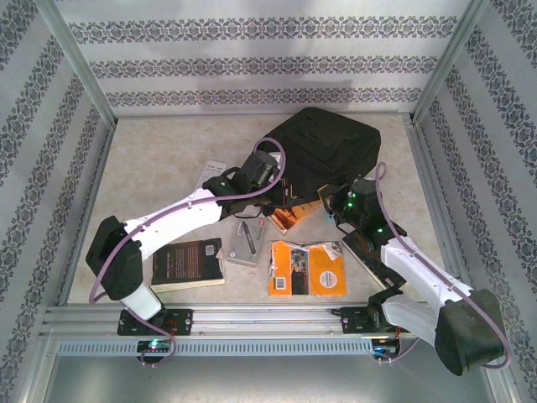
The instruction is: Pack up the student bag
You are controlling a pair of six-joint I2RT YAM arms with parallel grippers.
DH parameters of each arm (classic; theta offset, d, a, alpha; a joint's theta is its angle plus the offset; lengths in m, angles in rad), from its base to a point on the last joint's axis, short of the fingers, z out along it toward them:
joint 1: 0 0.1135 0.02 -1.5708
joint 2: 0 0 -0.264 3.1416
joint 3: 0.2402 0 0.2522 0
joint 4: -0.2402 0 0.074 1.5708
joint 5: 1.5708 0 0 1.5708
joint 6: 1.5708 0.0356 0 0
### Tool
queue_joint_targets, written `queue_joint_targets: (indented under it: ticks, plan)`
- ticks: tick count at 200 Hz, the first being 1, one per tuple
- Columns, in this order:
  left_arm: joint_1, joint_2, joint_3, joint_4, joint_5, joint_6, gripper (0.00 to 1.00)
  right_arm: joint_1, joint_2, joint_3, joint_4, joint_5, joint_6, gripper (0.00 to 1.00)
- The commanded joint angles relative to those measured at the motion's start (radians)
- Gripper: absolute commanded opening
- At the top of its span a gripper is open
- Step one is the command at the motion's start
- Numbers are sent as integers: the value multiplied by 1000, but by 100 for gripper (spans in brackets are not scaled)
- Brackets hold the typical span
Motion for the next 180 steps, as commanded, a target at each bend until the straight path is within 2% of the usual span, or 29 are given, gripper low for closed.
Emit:
queue_joint_targets:
  ticks: [1, 97, 141, 163, 180]
  plan:
    - [49, -63, -22, -43, -64, 49, 0, -50, 11, 40, -104, 41, -134, 0]
    - [209, -34, -65, -50, -21, 67, 0, -111, 138, 202, -238, -153, -460, 0]
    - [219, -10, -33, -60, 16, 89, 0, -105, 162, 233, -267, -208, -590, 0]
    - [219, 14, 4, -83, 25, 114, 0, -78, 153, 245, -300, -181, -666, 0]
    - [221, 40, 40, -110, 25, 144, 0, -53, 142, 256, -349, -106, -716, 0]
